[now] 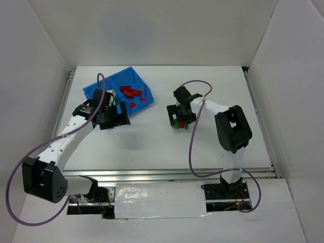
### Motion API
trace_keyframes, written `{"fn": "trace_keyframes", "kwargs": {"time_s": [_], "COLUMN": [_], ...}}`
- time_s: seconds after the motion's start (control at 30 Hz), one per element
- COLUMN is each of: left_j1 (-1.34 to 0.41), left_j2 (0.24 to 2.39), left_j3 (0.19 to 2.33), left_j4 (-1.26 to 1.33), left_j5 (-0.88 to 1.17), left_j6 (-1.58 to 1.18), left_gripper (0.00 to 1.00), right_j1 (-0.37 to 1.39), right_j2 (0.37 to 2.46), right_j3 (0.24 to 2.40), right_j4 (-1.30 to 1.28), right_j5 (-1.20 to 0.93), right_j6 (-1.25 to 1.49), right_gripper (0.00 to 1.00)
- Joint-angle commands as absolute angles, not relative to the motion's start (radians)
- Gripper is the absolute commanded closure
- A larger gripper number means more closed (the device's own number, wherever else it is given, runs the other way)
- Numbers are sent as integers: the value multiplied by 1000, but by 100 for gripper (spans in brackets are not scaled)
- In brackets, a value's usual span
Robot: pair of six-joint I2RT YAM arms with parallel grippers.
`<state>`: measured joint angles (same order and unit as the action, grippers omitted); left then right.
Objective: Sort the legos into containers by color
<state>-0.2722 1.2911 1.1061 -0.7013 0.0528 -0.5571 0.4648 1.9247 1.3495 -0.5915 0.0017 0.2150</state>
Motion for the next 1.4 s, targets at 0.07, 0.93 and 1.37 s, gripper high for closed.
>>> {"fn": "trace_keyframes", "kwargs": {"time_s": [0.07,0.93,1.37], "left_j1": [-278,-311,-342], "left_j2": [1273,1448,1436], "left_j3": [1091,1195,1081], "left_j4": [-667,-345,-255], "left_j5": [66,589,647], "left_j6": [-577,-943,-956], "left_gripper": [0,0,29], "right_j1": [483,815,815], "right_j2": [1965,1511,1591], "right_j3": [1382,1250,1423], "right_j4": [-601,-279,-345], "right_j5": [75,-201,-207], "right_j6": [227,363,390], "right_gripper": [3,51,50]}}
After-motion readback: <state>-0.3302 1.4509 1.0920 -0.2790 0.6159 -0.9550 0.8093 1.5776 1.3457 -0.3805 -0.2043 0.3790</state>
